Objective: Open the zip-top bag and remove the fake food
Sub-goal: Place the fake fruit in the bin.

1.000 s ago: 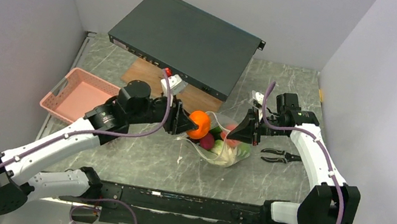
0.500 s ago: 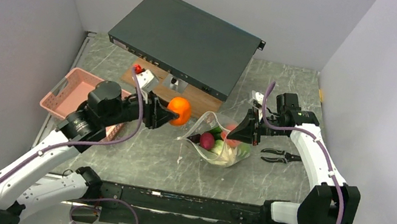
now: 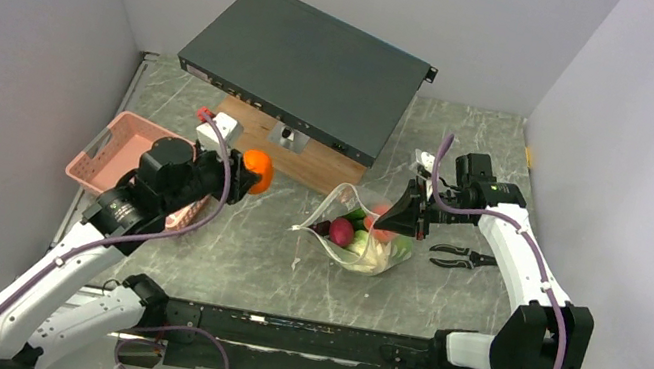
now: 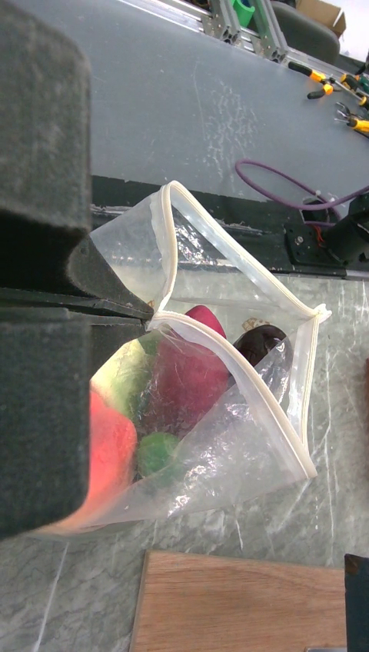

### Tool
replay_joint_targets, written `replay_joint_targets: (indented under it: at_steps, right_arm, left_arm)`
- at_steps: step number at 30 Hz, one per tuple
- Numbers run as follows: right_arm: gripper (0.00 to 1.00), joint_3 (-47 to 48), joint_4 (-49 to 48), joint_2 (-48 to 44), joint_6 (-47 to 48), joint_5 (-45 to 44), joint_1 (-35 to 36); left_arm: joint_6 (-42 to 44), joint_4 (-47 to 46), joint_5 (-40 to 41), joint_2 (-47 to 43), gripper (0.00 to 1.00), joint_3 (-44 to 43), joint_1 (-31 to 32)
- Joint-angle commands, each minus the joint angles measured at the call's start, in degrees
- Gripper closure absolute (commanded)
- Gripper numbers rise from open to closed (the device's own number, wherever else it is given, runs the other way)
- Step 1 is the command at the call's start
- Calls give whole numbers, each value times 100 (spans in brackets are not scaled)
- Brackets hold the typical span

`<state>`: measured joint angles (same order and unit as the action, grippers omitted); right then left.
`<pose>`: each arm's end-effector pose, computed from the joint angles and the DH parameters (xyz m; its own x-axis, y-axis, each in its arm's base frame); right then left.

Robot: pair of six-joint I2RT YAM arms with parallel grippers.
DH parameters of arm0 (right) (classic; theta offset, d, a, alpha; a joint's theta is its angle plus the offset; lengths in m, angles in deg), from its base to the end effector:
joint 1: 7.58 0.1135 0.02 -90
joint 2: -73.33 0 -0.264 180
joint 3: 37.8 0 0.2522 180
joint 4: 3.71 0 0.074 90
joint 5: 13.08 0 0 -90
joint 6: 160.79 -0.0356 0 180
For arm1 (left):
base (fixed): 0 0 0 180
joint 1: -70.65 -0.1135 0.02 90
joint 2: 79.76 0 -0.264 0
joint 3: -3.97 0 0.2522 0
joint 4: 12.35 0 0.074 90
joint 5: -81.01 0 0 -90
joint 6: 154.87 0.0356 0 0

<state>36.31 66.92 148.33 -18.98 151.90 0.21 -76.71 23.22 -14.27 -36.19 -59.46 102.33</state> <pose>0.2234 0.0653 0.2857 -0.3150 -0.2487 -0.9159 -0.9478 0.0321 0.3172 0.1440 -0.0927 0.3515 -0.3483 -0.0251 -0.9371 0.5383 0.8130 -0.2219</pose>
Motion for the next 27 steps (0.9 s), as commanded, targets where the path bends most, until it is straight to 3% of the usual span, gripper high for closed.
replay_joint_targets:
  at_steps: [1, 13, 21, 27]
  right_arm:
    - [100, -16, -188, -38, 14, 61, -23]
    - [100, -24, -204, -50, 4, 59, -31]
    - [100, -36, -219, -58, -20, 45, -32]
    - [100, -42, -239, -62, -33, 43, -37]
  left_arm:
    - [-177, 295, 1116, -121, 100, 89, -177]
    - [-731, 542, 1698, -49, 100, 306, -893]
    - [-946, 483, 1378, -37, 100, 474, -1693]
    - [-983, 486, 1395, 69, 100, 473, -1933]
